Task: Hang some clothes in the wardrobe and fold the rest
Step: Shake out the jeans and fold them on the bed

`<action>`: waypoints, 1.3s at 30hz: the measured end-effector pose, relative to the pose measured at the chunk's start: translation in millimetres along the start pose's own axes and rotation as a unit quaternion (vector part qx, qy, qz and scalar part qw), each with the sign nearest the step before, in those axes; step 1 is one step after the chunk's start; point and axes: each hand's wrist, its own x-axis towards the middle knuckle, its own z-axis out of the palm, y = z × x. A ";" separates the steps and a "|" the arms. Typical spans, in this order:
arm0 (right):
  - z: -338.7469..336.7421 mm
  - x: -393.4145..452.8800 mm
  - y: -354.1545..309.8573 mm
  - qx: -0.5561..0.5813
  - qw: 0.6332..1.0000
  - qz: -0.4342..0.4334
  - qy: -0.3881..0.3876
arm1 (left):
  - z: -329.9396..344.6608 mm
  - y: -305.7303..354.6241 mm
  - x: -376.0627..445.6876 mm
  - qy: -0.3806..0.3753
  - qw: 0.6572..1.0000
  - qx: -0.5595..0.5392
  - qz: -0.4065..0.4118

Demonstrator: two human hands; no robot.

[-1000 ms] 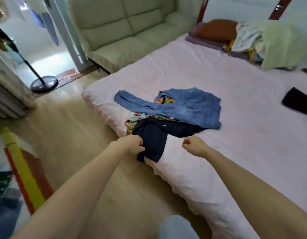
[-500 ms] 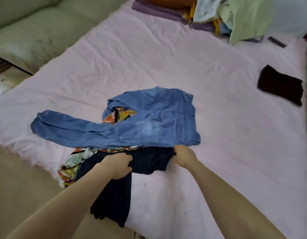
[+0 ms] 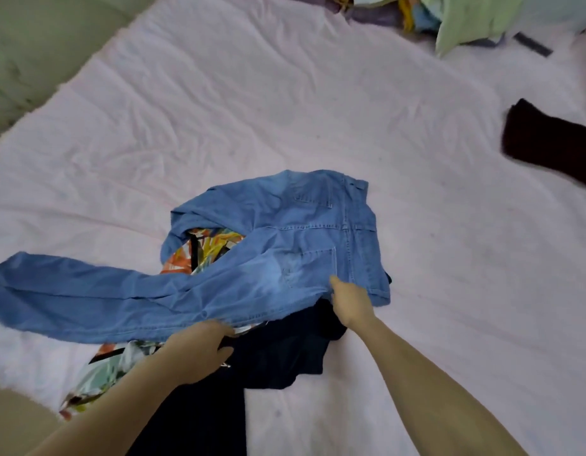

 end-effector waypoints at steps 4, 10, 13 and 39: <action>-73.5 -29.2 -35.6 0.195 0.979 -0.032 0.052 | -33.2 14.7 -20.5 0.111 0.987 -0.091 0.067; -165.9 -135.2 -123.8 0.317 0.941 -0.107 0.047 | -104.6 62.3 -81.7 0.191 0.941 -0.185 0.209; -196.4 -188.8 -152.8 0.329 0.934 -0.114 0.081 | -118.4 76.0 -125.8 0.171 0.937 -0.196 0.235; -88.5 -612.3 -154.0 0.578 0.742 0.064 0.333 | 17.8 149.8 -434.5 -0.078 0.871 -0.437 0.211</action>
